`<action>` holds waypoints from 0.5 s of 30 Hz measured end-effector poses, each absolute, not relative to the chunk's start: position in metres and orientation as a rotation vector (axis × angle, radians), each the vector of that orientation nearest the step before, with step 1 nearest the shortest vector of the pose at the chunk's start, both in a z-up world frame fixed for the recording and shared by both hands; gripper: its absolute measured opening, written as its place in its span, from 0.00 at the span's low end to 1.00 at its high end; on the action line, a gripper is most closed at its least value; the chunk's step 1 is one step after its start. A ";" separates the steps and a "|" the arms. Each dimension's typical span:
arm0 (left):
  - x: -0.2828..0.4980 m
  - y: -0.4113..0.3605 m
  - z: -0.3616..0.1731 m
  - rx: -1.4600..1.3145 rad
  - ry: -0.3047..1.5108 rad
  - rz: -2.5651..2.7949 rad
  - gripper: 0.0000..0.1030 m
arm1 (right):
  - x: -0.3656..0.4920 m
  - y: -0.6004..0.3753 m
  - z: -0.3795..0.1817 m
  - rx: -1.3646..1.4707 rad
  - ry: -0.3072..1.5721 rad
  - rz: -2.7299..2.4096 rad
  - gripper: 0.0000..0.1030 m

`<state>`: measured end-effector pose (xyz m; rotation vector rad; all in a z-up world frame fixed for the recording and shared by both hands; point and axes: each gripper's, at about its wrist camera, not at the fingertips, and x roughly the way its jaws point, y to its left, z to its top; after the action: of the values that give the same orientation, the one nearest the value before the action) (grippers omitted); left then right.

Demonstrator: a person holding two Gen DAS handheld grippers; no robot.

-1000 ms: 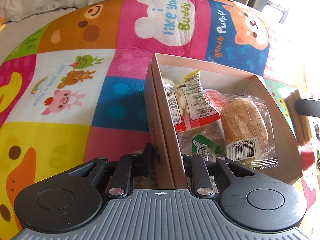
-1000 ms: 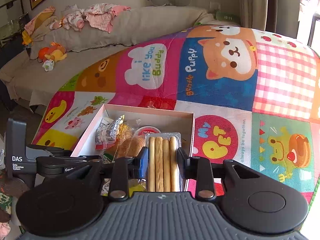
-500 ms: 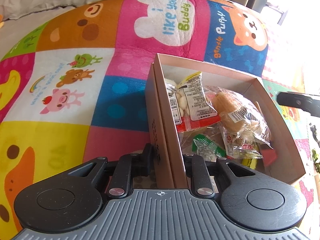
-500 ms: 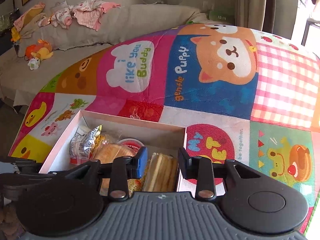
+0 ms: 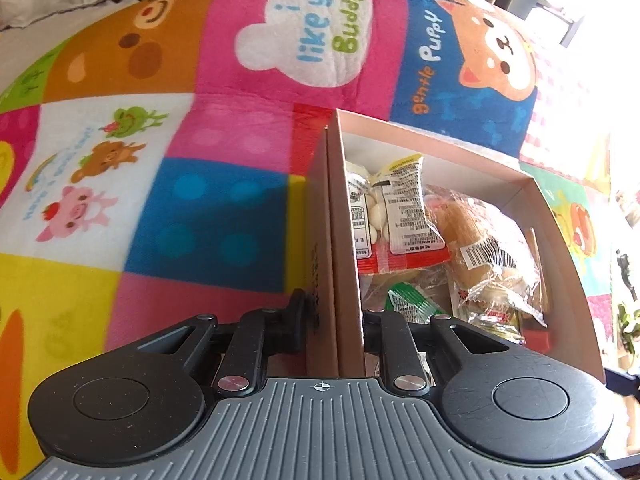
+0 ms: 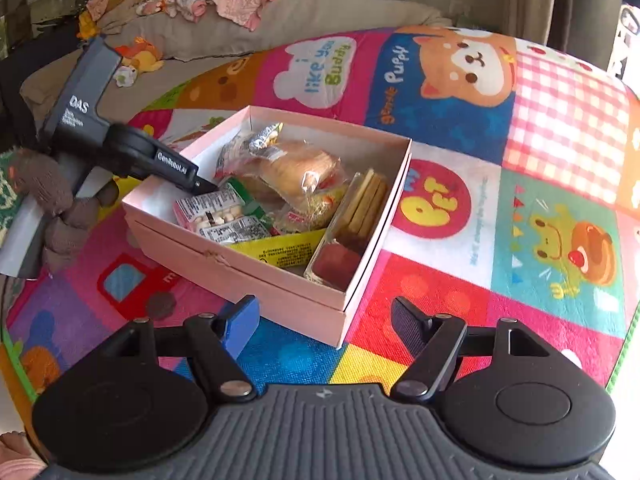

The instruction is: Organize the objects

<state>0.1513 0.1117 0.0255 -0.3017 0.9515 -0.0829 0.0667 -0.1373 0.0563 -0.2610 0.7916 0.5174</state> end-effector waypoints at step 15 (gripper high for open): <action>0.201 0.088 0.018 -0.044 0.839 -0.076 0.28 | 0.127 -0.140 0.031 -0.084 0.740 0.304 0.72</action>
<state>0.2013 0.0885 0.0178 -0.0438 0.8395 -0.0759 0.1268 -0.1395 0.0314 -0.0842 0.7404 0.3039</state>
